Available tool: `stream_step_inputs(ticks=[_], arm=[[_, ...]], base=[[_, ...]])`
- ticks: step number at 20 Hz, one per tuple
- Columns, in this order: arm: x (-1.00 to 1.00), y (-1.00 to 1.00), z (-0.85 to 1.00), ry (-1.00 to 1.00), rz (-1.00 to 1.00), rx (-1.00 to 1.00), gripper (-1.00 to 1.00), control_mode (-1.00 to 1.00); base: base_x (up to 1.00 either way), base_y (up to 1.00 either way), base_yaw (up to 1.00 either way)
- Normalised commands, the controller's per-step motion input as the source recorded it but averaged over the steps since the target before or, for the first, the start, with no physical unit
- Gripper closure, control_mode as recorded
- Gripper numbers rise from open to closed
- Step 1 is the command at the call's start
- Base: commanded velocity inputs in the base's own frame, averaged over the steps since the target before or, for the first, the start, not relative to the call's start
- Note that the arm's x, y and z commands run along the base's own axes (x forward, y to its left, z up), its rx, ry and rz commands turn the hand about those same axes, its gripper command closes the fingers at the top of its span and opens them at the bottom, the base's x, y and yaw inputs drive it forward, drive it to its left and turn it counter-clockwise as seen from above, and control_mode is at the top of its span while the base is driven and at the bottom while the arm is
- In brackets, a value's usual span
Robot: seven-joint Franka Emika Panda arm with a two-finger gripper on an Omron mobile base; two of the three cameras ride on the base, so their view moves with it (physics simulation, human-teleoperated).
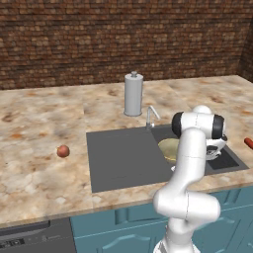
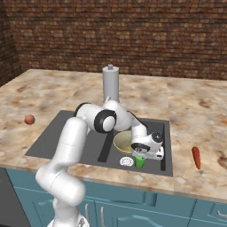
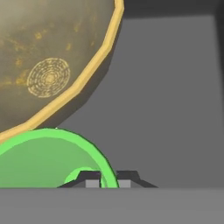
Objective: Remove the carrot and onion from the sink. Then move the bowl and cup from the counter to the sink for washing.
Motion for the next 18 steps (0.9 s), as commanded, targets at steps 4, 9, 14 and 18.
stream_step_inputs(ticks=[4,9,14,18], arm=[[0.0,-0.03,-0.21,-0.02,0.0,0.0,1.0,-1.0],[-0.02,-0.05,-0.12,-0.04,0.0,0.0,-1.0,-1.0],[-0.06,-0.05,0.0,0.0,0.0,0.0,-1.0,-1.0],[-0.1,-0.03,0.09,0.0,0.0,0.0,-1.0,-1.0]], base=[[0.0,0.0,0.0],[0.0,0.0,0.0],[0.0,0.0,0.0],[0.0,0.0,0.0]])
